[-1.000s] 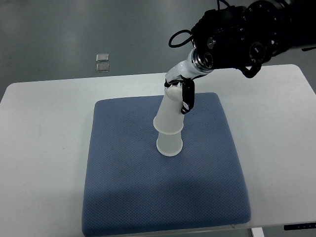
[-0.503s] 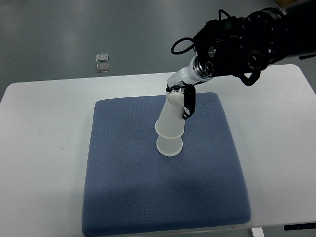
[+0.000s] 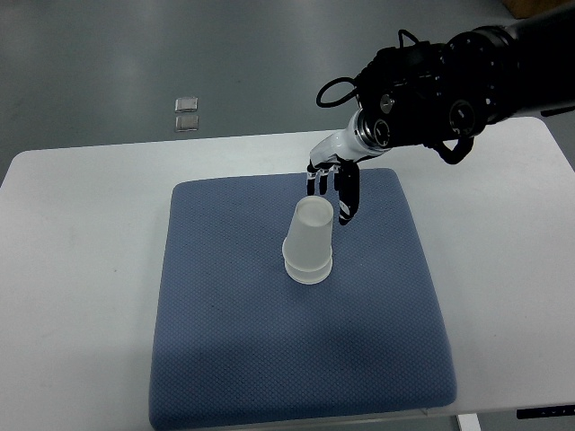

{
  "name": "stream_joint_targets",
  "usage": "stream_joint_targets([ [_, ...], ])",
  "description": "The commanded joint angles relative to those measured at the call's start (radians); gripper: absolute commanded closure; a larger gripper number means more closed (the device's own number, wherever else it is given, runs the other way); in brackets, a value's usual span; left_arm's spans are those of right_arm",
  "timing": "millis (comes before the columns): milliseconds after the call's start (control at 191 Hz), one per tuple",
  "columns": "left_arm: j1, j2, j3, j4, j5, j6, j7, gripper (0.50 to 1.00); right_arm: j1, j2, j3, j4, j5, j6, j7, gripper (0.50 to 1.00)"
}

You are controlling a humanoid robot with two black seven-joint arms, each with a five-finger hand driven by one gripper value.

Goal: Stack paper cups

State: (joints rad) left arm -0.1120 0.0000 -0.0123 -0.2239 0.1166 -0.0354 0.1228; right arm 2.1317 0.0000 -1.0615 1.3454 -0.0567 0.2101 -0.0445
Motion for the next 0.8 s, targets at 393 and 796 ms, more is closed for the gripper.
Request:
stream_joint_targets([
  [393, 0.000, 0.000, 0.002, 0.000, 0.000, 0.000, 0.000, 0.500, 0.047, -0.052, 0.023, -0.017, 0.005, 0.026, 0.002, 0.642],
  [796, 0.000, 0.000, 0.003, -0.003, 0.000, -0.001, 0.000, 0.500, -0.219, -0.463, 0.419, -0.164, 0.186, -0.080, 0.046, 0.628],
])
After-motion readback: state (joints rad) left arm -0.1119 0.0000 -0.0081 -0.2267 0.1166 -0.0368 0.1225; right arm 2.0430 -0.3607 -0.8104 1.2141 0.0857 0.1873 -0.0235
